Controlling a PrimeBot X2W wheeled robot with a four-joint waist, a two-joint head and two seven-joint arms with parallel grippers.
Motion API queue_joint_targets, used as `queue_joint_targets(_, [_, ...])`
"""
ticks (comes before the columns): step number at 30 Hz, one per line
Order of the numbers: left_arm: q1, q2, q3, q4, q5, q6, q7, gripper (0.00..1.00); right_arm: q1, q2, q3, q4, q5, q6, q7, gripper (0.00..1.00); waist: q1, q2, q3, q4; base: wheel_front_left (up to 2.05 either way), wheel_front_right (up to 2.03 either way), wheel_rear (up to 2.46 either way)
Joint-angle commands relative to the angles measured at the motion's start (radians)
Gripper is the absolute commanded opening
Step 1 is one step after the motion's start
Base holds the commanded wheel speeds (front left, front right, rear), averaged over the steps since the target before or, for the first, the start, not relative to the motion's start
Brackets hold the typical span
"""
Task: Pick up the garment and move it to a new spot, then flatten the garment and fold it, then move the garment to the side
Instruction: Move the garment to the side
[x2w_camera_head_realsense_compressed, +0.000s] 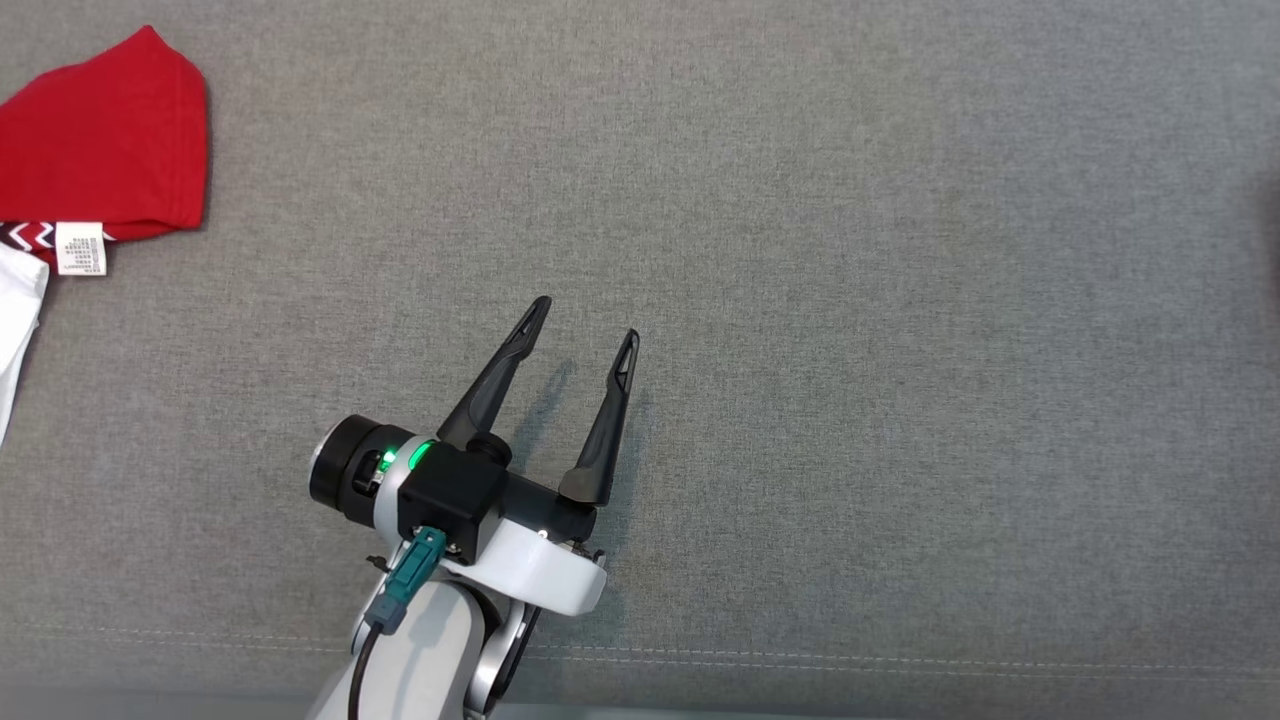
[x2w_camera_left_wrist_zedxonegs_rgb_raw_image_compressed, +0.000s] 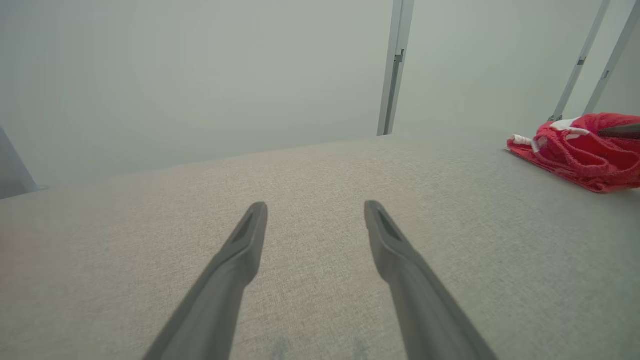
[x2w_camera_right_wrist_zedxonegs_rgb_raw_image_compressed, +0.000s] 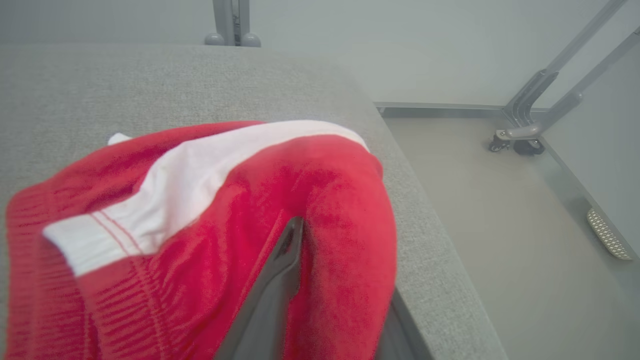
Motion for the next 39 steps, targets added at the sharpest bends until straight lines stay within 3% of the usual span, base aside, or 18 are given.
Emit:
queue_joint_targets(1, [-0.023,0.005,0.023,-0.021,-0.007,0.012,-0.006,1.0,0.065,-0.052,-0.014,-0.006,-0.025,0.003,0.003,1.0,0.0,0.0,-0.015,-0.002,0.0,0.0,0.0])
queue_joint_targets(10, [-0.004,0.005,0.025,0.003,-0.028,0.011,-0.006,1.0,0.139,-0.062,-0.169,-0.006,-0.125,0.003,-0.044,1.0,0.0,0.0,-0.095,-0.024,0.0,0.0,0.0])
queue_joint_targets(17, [0.022,0.005,0.043,0.026,-0.041,0.01,-0.006,1.0,0.116,-0.022,-0.254,-0.023,-0.211,0.003,-0.107,1.0,0.0,0.0,-0.173,-0.039,0.0,0.0,0.0])
queue_joint_targets(24, [0.061,0.005,0.073,0.042,-0.057,0.013,-0.006,1.0,0.232,0.049,-0.376,-0.301,-0.272,0.003,-0.109,1.0,0.0,0.0,-0.245,-0.053,0.0,0.0,0.0])
queue_joint_targets(39, [0.145,0.005,0.166,0.101,-0.059,0.021,-0.006,1.0,0.627,0.34,-0.52,-0.812,-0.381,0.003,-0.109,1.0,0.0,0.0,-0.37,-0.048,0.0,0.0,0.0])
